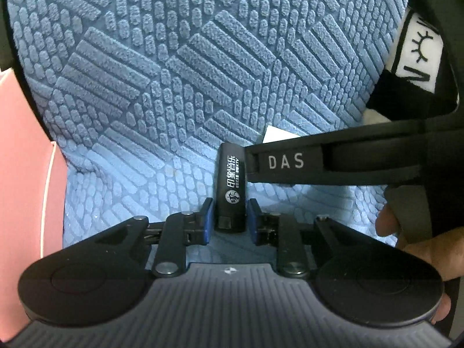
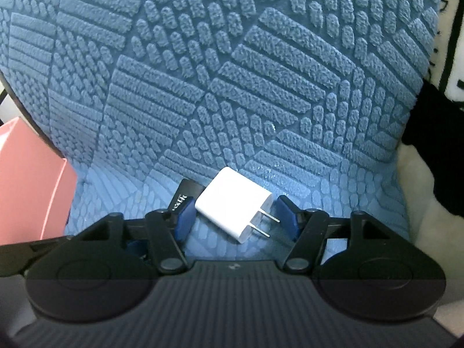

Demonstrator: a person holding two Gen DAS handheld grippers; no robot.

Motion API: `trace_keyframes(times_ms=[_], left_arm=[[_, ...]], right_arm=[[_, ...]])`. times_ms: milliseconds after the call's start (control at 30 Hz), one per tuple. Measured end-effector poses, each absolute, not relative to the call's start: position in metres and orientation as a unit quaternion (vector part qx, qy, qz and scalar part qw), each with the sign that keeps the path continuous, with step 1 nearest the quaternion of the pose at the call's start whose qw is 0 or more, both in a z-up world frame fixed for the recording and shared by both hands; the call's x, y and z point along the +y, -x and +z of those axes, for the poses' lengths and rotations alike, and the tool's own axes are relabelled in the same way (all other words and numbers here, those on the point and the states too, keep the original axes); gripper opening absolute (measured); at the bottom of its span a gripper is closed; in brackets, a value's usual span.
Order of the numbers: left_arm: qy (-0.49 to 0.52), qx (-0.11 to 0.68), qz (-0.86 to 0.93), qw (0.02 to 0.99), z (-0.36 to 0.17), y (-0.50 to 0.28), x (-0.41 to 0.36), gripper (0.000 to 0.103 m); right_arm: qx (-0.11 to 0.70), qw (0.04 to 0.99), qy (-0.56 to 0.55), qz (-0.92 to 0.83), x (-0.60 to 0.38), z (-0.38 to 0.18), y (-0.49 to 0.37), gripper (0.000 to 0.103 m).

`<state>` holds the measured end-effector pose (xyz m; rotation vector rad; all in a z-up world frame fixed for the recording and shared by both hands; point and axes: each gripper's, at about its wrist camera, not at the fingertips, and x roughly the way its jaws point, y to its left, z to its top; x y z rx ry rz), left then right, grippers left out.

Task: Organize rigid objects
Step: 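Lift the USB stick with the left gripper while the right gripper lifts the small charger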

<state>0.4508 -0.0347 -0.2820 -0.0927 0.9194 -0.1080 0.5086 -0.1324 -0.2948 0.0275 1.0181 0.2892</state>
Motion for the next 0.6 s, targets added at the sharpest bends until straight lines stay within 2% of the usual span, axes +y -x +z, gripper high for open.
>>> trace_keyframes(times_ms=[267, 600], left_arm=[[0.025, 0.445, -0.043, 0.894, -0.280, -0.428, -0.037, 0.028], [0.035, 0.446, -0.041, 0.893, -0.270, -0.387, -0.035, 0.028]], right_arm=[[0.495, 0.861, -0.018, 0.114, -0.128, -0.288, -0.490, 0.062], [0.500, 0.861, -0.040, 0.085, -0.127, -0.276, -0.425, 0.062]])
